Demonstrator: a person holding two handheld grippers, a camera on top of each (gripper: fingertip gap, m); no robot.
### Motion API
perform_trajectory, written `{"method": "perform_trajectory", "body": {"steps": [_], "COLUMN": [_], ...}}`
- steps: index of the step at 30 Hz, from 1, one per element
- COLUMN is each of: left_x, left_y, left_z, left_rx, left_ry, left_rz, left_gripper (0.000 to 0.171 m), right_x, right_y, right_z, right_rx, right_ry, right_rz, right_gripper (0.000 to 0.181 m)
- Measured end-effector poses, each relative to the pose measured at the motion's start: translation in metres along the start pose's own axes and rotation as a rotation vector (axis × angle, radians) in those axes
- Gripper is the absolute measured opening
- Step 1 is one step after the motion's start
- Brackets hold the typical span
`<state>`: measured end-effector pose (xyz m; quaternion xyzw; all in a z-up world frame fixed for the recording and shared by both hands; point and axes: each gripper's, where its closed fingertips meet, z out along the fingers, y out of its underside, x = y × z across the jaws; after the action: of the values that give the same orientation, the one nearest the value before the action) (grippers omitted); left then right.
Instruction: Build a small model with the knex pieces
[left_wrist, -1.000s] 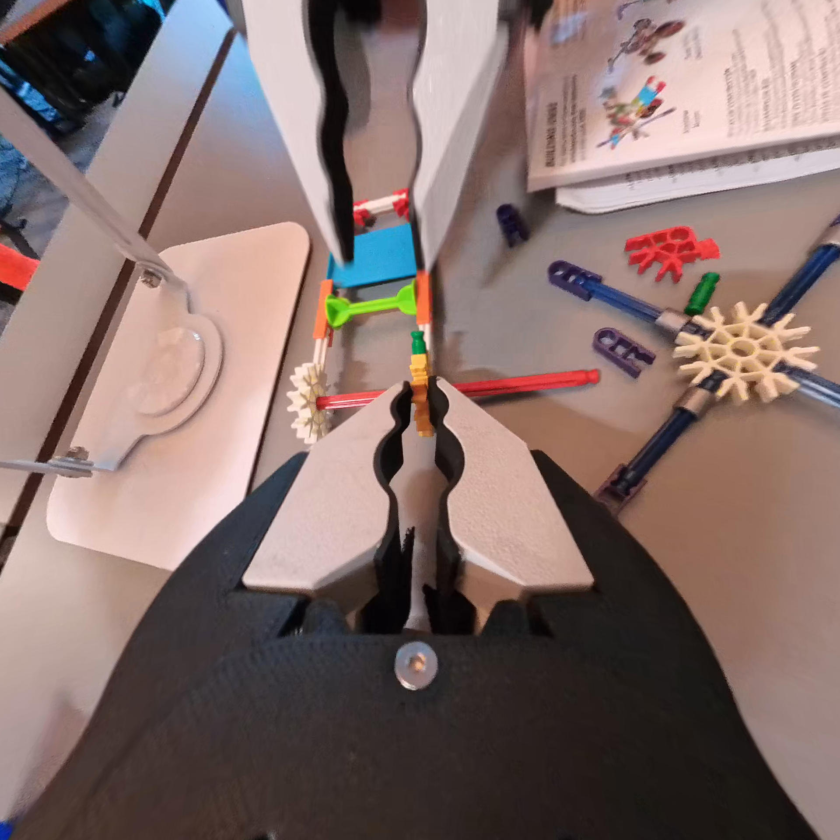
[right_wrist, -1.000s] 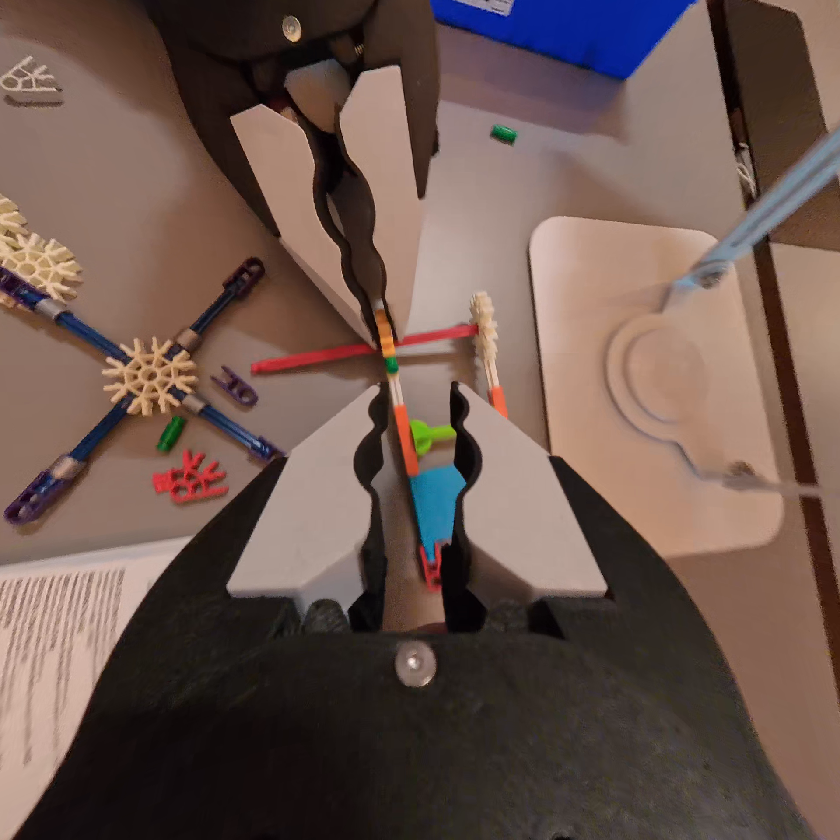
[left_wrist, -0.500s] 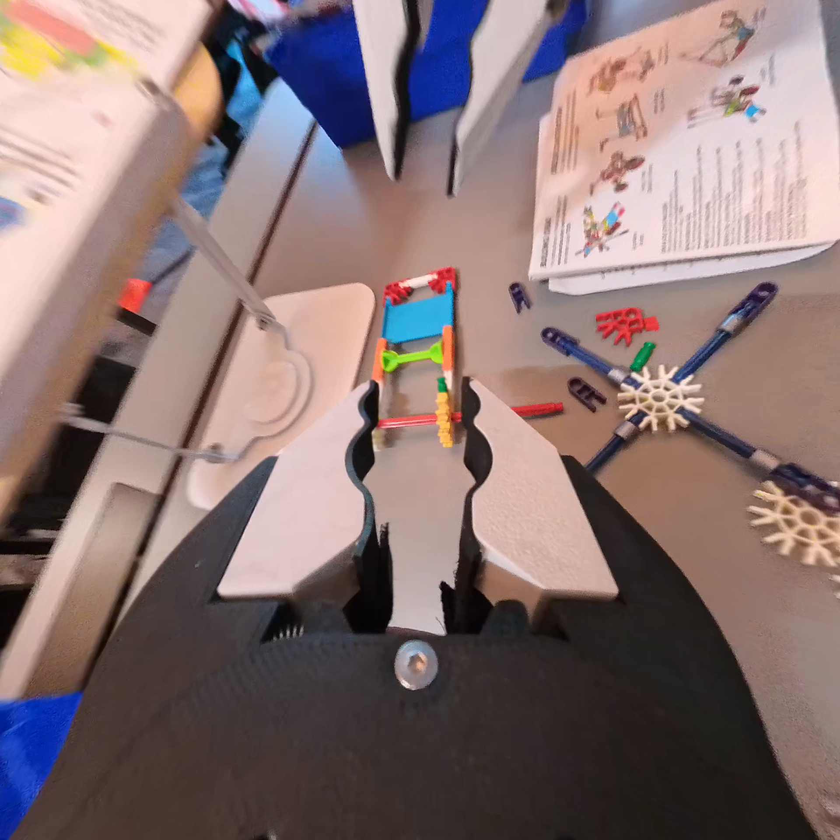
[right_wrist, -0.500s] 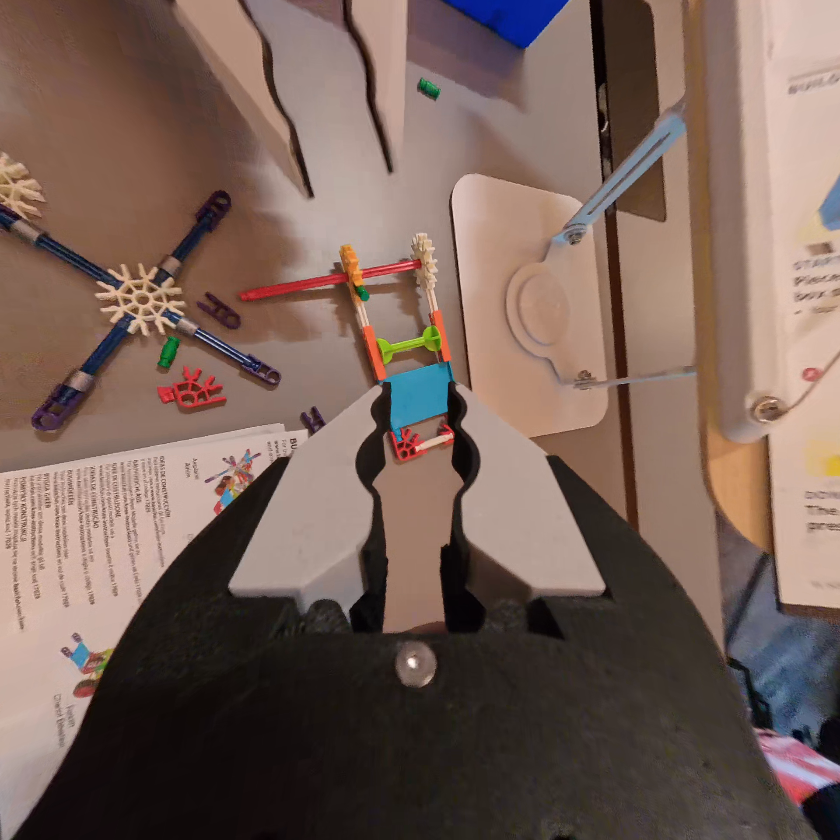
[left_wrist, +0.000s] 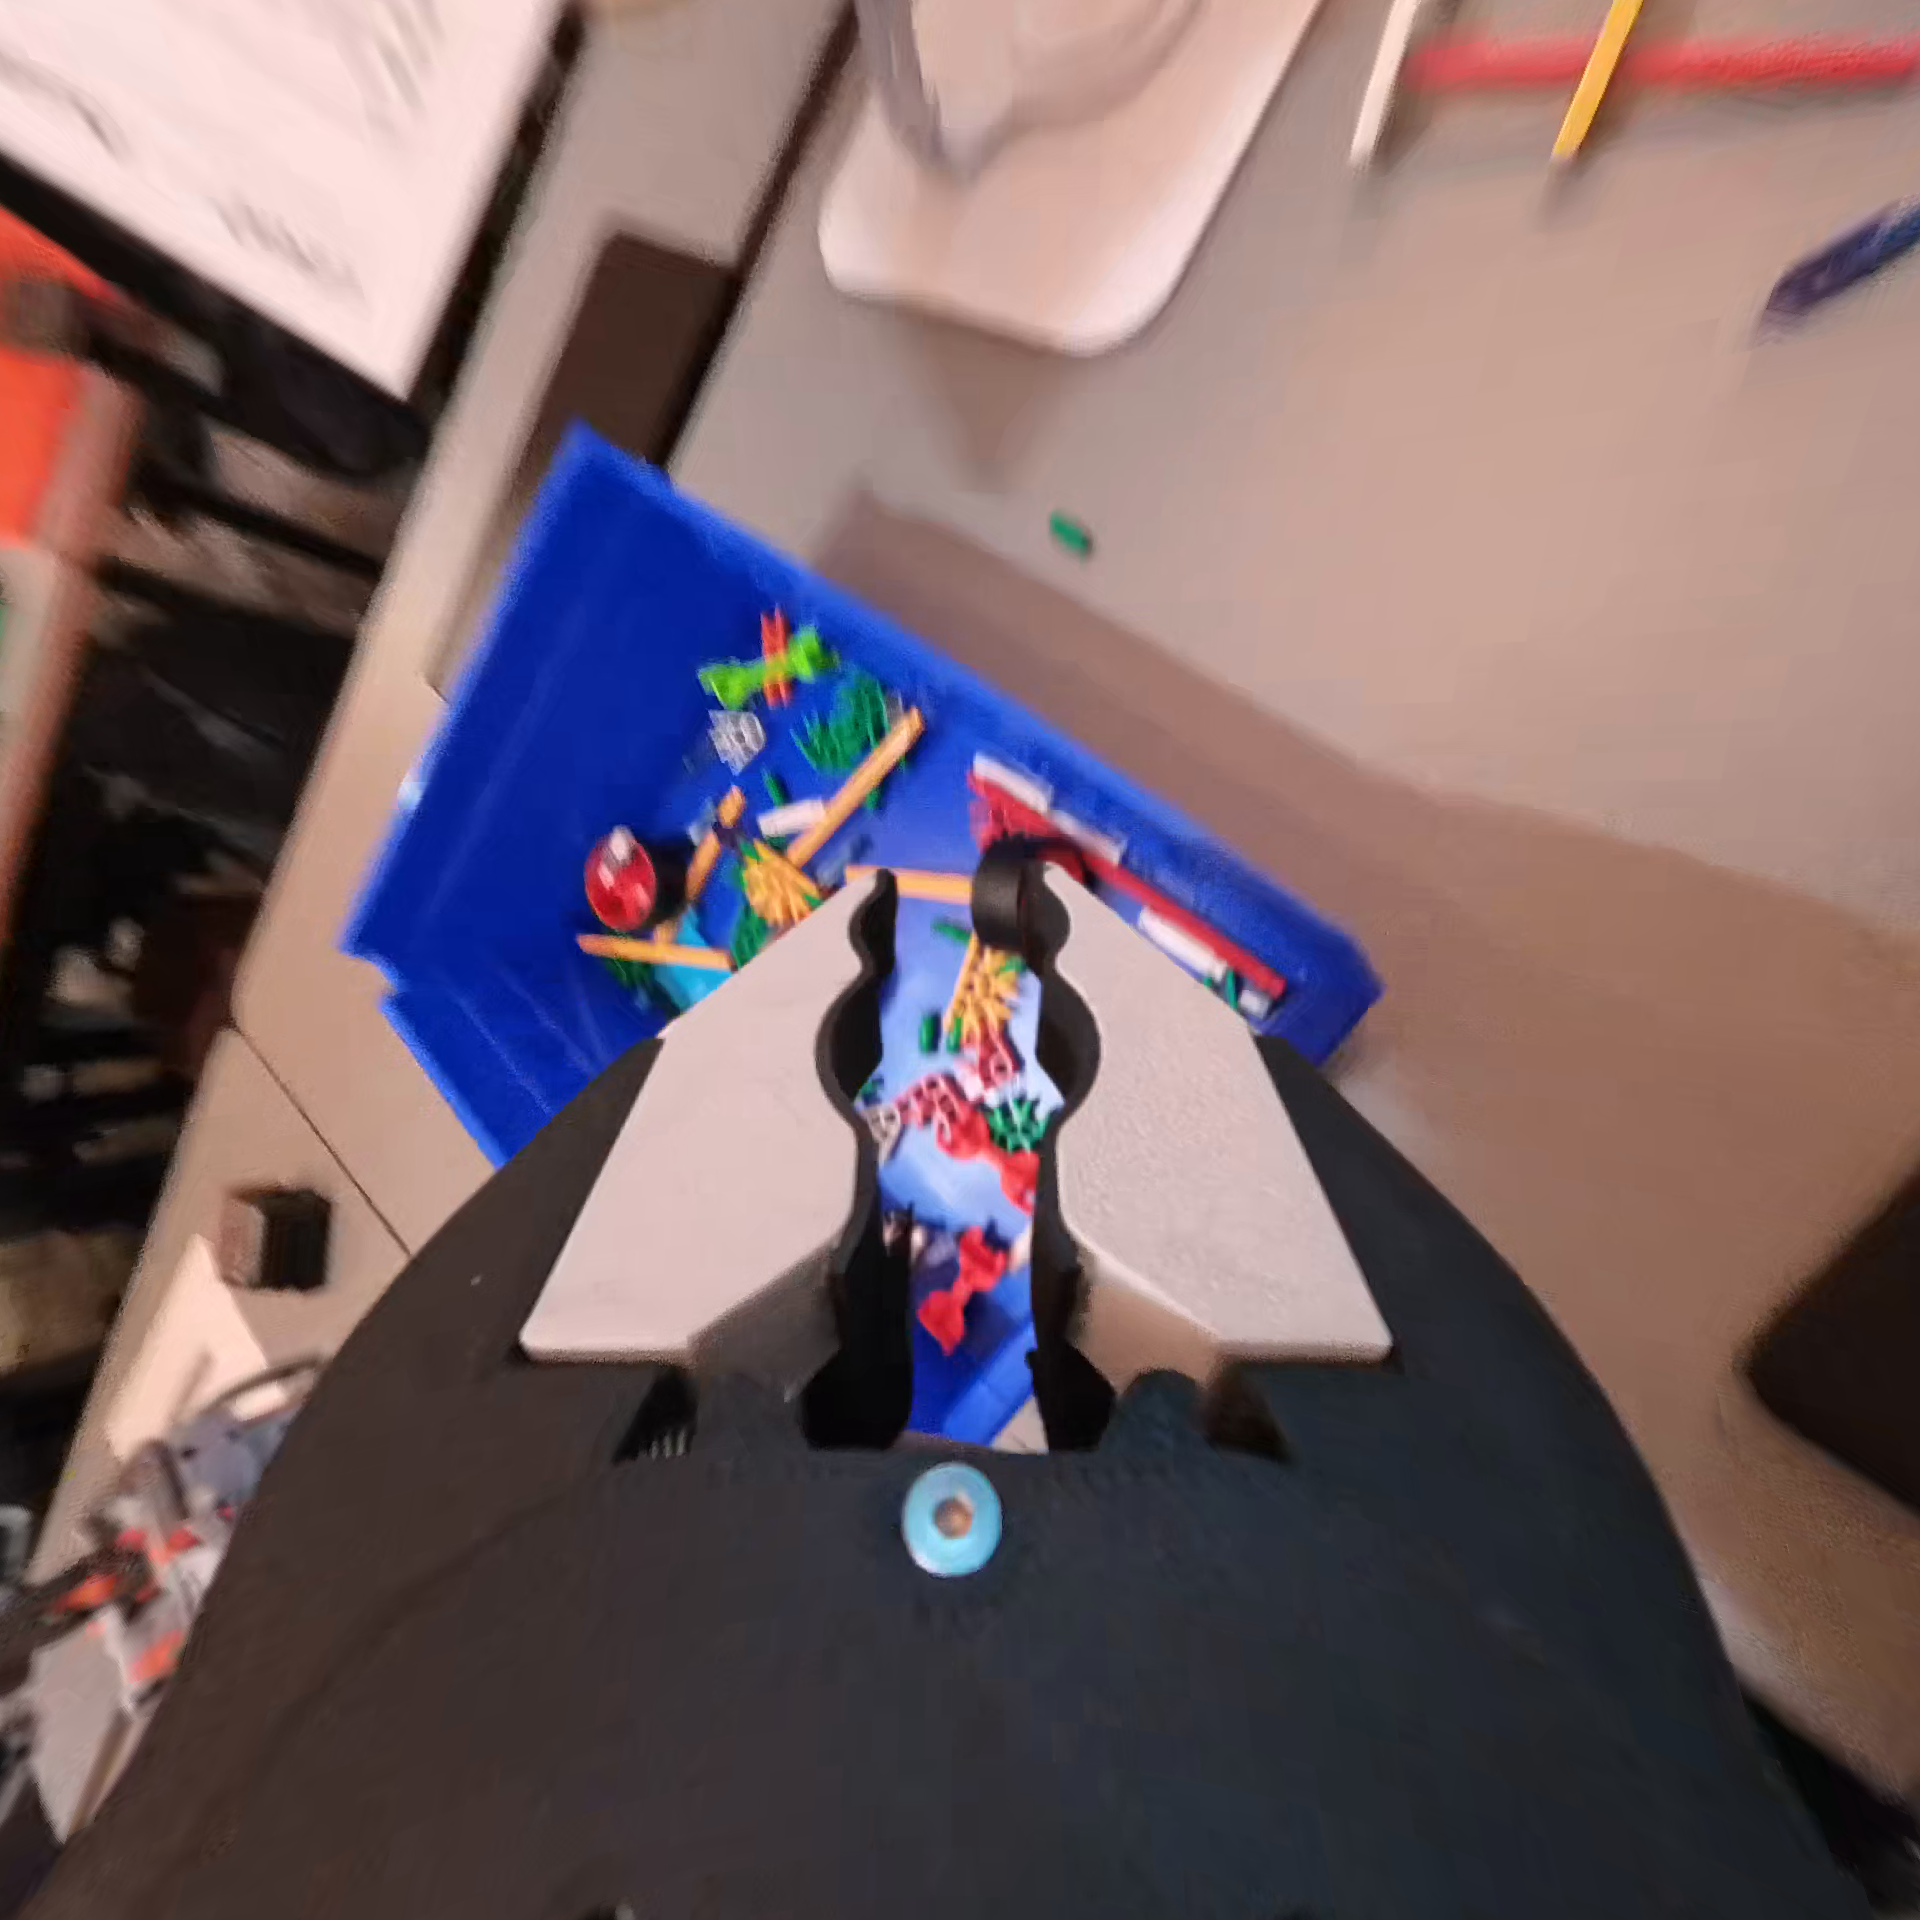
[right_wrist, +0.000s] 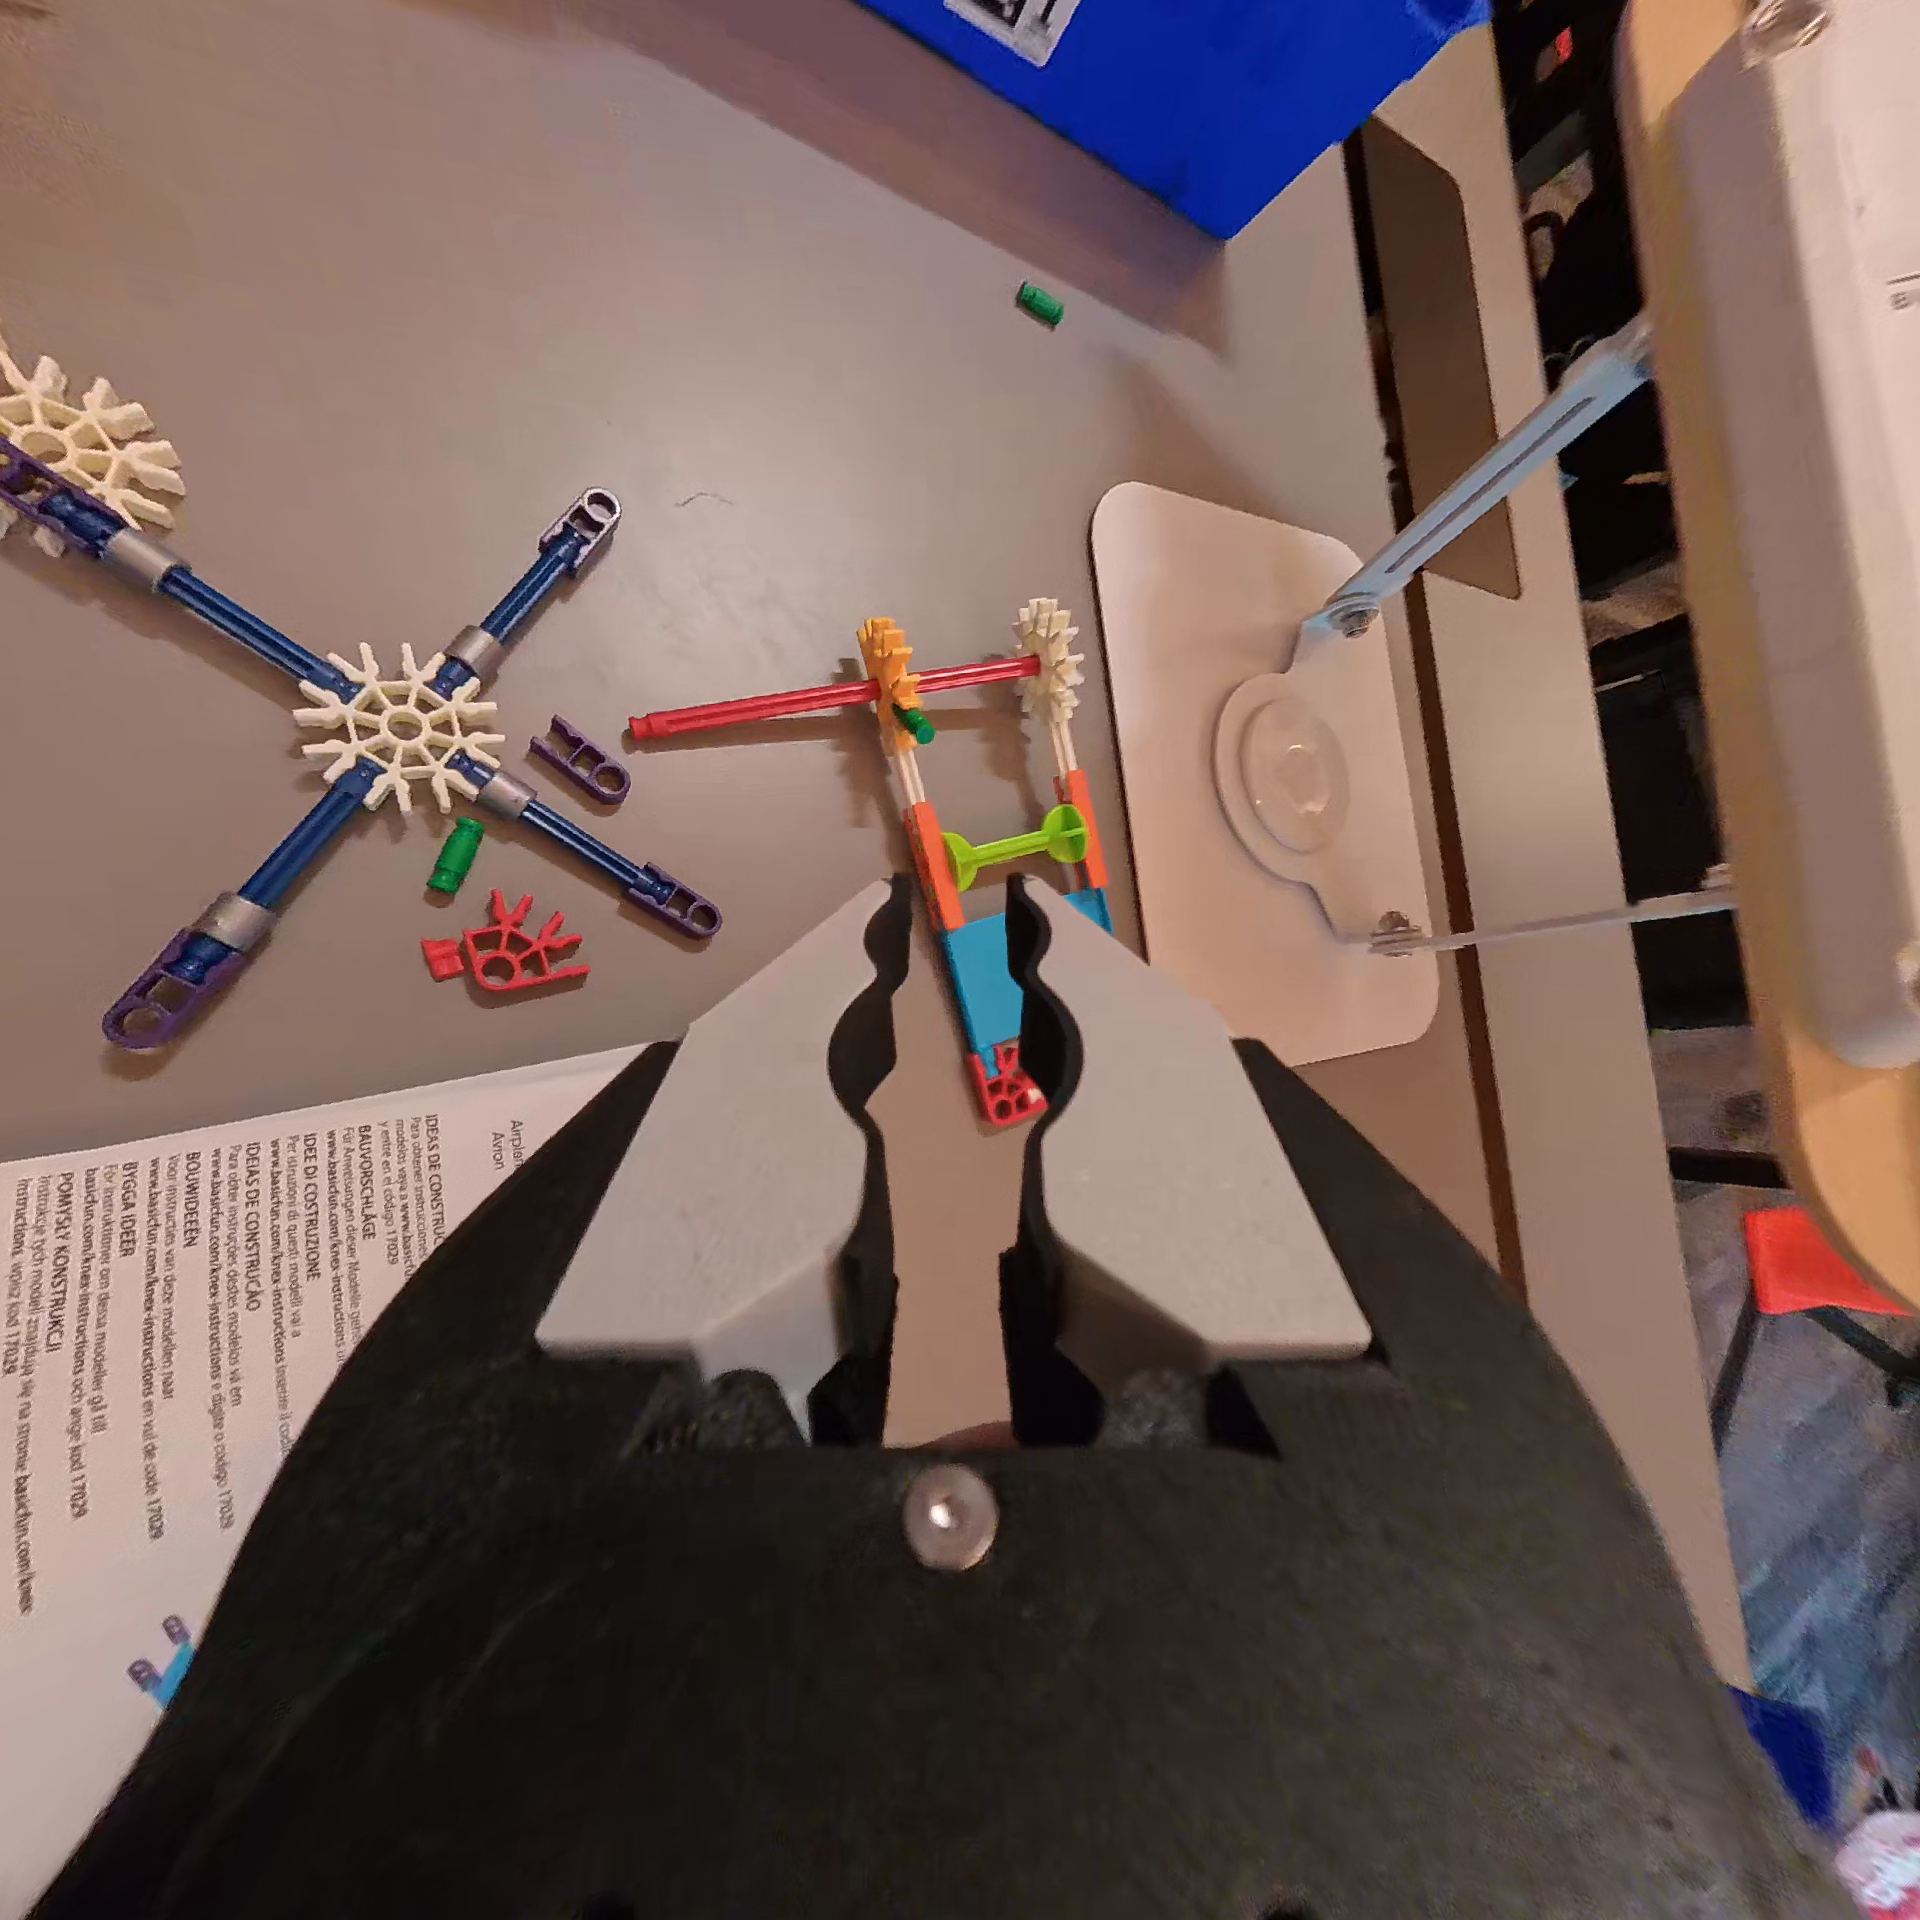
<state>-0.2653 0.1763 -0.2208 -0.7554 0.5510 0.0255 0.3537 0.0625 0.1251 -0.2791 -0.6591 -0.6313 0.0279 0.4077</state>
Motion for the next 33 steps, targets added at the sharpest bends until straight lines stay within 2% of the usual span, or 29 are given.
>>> {"method": "perform_trajectory", "body": {"steps": [2,5,9,13,19,22,28,31,33], "left_x": [0.002,-0.002,-0.008,-0.022,-0.015,-0.012,-0.018,-0.031,-0.043], "left_y": [0.032,0.063,0.089,0.111,0.124,0.121,0.123,0.106,0.084], "left_z": [0.019,0.049,0.082,0.099,0.108,0.109,0.108,0.096,0.077], "left_rx": [-0.098,-0.197,-0.289,-0.362,-0.408,-0.400,-0.403,-0.330,-0.253], "left_ry": [0.056,0.078,0.117,0.127,0.209,0.226,0.169,0.085,0.006], "left_rz": [-0.028,-0.019,-0.011,-0.078,-0.134,-0.152,-0.149,-0.161,-0.161], "left_gripper": [0.021,0.021,0.019,0.019,0.017,0.005,0.004,0.004,0.004], "right_x": [-0.002,-0.006,-0.012,-0.015,-0.015,-0.014,-0.009,-0.003,0.002], "right_y": [0.003,0.005,0.009,0.011,0.015,0.016,0.015,0.013,0.011], "right_z": [0.006,0.012,0.018,0.021,0.021,0.021,0.016,0.010,0.005], "right_rx": [-0.004,-0.004,-0.008,-0.013,-0.014,-0.011,-0.005,0.018,0.044], "right_ry": [-0.009,-0.029,-0.052,-0.062,-0.071,-0.070,-0.051,-0.029,-0.021], "right_rz": [-0.001,0.003,0.003,-0.007,0.002,0.008,0.011,0.025,0.048], "right_gripper": [0.016,0.015,0.015,0.014,0.014,0.014,0.013,0.014,0.014]}}
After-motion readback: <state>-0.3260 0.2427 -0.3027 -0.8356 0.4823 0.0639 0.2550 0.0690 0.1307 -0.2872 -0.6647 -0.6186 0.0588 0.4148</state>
